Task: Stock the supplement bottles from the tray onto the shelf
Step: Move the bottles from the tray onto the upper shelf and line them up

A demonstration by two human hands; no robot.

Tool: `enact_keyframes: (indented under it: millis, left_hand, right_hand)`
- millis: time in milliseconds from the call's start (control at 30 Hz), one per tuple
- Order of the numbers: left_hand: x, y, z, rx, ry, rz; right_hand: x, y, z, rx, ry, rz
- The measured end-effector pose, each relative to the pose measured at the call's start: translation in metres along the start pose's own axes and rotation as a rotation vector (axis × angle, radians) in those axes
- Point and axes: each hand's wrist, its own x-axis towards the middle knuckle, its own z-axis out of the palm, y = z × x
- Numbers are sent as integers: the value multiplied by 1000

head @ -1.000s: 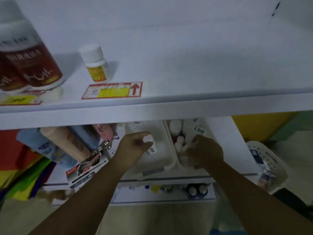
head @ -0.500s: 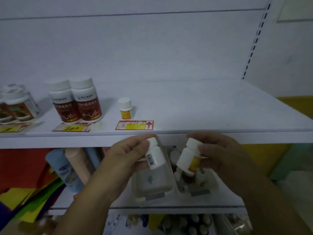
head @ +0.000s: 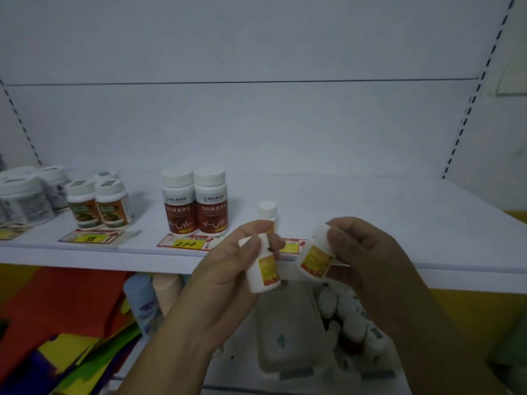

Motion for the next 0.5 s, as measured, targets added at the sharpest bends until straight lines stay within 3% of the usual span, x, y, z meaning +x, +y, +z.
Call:
enact_keyframes:
  millis: [100,200,333,400,500]
  left_hand:
    - [7,19,-2,292,53,81]
    - [25,53,3,727,95,189]
    - [65,94,21,1160,69,253]
    - [86,104,32,1427,18,278]
    - [113,110,39,1641,-68,274]
  right_hand:
    - [10,0,6,-38,13,-33]
    - [29,1,7,-123,61,-63]
    - [70,12,5,-373,183,-38]
    - [86,22,6,-462,191,32]
    - [96,37,5,-561,160,84]
